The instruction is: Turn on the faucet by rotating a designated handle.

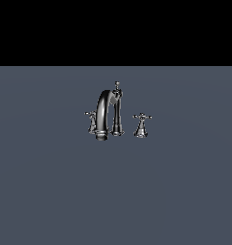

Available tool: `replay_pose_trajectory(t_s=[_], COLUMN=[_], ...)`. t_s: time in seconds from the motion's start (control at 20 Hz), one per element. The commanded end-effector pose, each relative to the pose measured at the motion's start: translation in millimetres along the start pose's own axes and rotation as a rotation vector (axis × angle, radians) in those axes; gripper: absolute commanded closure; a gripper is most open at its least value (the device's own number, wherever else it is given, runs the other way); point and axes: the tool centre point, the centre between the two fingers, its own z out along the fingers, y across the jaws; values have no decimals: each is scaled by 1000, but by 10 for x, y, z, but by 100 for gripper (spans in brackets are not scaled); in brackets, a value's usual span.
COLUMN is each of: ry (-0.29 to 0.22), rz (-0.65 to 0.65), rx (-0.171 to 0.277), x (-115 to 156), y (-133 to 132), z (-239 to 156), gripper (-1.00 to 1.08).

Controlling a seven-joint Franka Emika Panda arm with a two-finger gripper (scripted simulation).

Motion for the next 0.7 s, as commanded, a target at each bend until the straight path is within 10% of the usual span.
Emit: replay_pose_trajectory(t_s=[0.0, 0.2, 0.3, 0.4, 0.5, 0.65], ry=[-2, -136, -117, -119, -189, -197], rz=[18, 23, 49, 8, -80, -66], rx=[21, -32, 4, -60, -110, -55], x=[-7, 3, 130, 285, 301, 525], y=[9, 136, 193, 135, -88, -513], z=[12, 625, 751, 877, 1248, 1604], gripper=[28, 30, 34, 35, 40, 28])
